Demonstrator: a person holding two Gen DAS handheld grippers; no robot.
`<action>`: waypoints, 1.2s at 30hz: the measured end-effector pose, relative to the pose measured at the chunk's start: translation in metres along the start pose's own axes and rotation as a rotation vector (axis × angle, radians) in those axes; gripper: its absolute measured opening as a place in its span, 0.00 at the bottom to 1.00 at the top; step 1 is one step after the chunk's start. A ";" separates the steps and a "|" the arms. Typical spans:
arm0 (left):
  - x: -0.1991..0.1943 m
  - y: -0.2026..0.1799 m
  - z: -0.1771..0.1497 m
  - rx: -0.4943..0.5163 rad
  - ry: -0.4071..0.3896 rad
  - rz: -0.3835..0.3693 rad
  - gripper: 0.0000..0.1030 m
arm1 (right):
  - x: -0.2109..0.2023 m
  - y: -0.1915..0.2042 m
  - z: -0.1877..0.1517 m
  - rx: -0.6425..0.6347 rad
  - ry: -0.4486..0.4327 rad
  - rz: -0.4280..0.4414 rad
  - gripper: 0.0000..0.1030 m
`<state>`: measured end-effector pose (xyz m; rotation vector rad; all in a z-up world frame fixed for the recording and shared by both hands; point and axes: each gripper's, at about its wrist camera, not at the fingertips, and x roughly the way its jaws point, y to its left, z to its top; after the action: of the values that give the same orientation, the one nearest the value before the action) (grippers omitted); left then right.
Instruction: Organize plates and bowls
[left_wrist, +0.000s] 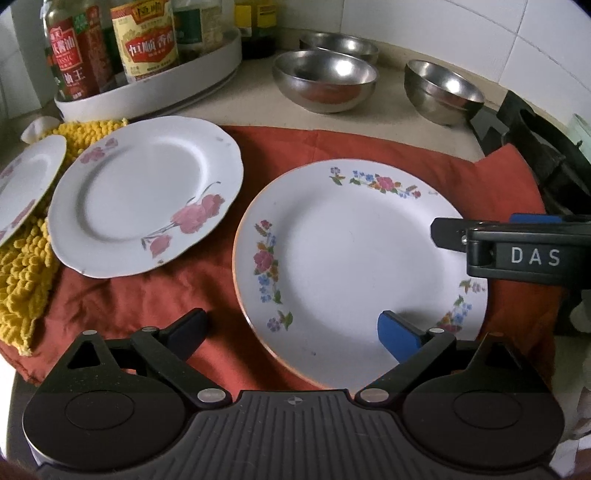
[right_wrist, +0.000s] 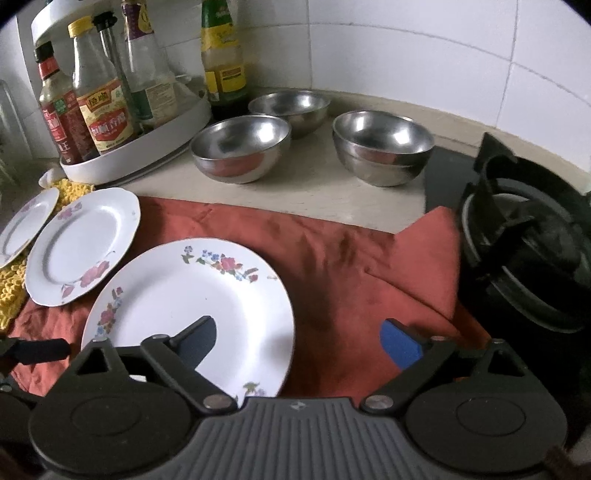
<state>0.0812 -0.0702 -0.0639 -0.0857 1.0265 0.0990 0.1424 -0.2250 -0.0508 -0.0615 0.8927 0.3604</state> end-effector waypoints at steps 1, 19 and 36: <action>0.001 0.000 0.001 -0.007 0.000 -0.003 0.98 | 0.003 -0.001 0.002 0.000 0.007 0.013 0.85; 0.010 -0.009 0.012 0.013 -0.040 -0.060 0.99 | 0.031 -0.004 0.019 -0.077 0.091 0.237 0.60; 0.014 0.001 0.021 -0.029 -0.052 -0.088 0.99 | 0.035 -0.022 0.027 -0.062 0.159 0.392 0.50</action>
<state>0.1062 -0.0664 -0.0646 -0.1540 0.9681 0.0356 0.1898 -0.2305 -0.0634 0.0295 1.0514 0.7573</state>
